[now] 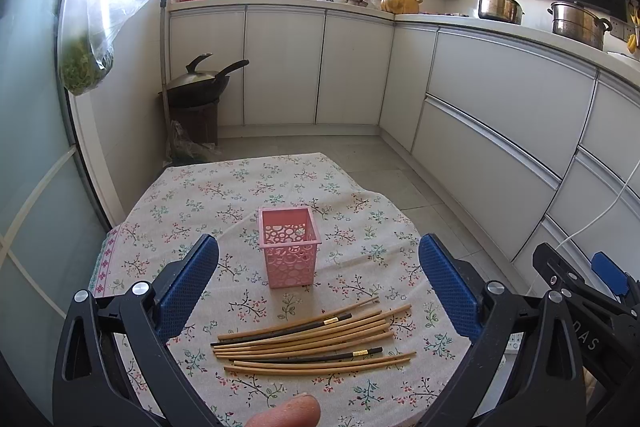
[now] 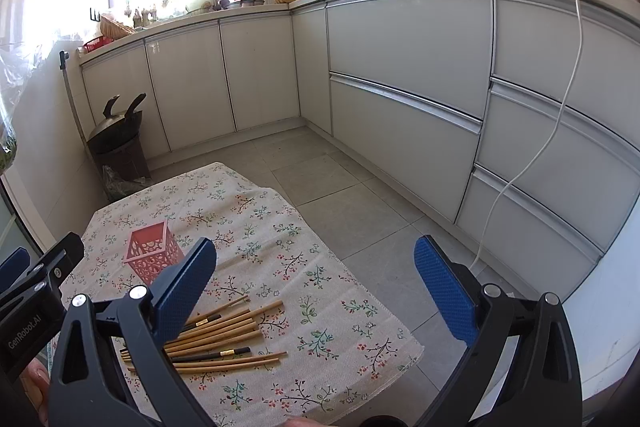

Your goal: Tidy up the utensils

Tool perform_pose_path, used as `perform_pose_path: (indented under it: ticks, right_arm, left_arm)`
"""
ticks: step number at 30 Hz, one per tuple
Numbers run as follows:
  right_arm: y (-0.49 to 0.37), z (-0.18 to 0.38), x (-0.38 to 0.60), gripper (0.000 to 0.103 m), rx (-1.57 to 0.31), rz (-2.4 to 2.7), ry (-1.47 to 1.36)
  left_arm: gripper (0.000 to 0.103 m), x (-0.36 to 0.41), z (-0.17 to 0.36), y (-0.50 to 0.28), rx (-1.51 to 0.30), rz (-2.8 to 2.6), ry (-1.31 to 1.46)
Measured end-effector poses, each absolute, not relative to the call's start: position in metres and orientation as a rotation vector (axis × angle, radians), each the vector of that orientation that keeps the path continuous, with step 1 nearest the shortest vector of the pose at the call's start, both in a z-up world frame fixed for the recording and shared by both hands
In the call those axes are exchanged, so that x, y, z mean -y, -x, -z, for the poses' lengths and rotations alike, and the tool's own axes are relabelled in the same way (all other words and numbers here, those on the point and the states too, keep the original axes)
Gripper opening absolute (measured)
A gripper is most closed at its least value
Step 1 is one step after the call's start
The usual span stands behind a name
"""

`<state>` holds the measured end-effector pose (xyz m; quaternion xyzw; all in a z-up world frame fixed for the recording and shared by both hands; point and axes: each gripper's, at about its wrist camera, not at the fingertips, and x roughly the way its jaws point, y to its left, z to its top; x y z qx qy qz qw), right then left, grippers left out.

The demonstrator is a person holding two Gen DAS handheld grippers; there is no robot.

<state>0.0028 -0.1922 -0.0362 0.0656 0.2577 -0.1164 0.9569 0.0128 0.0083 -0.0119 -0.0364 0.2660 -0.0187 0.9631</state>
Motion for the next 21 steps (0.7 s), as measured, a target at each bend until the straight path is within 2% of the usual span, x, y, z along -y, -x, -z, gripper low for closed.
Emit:
perform_pose_path:
  ticks: [13,21]
  right_arm:
    - [-0.005,0.039,0.200,0.097,-0.542,0.270,-0.167]
    - [-0.019,0.055,0.230,0.097,-0.671,0.316,-0.310]
  left_arm:
    - [0.096,-0.012,0.017,-0.021,-0.579,0.031,0.077]
    - [0.096,-0.002,0.075,-0.066,-0.933,0.154,0.007]
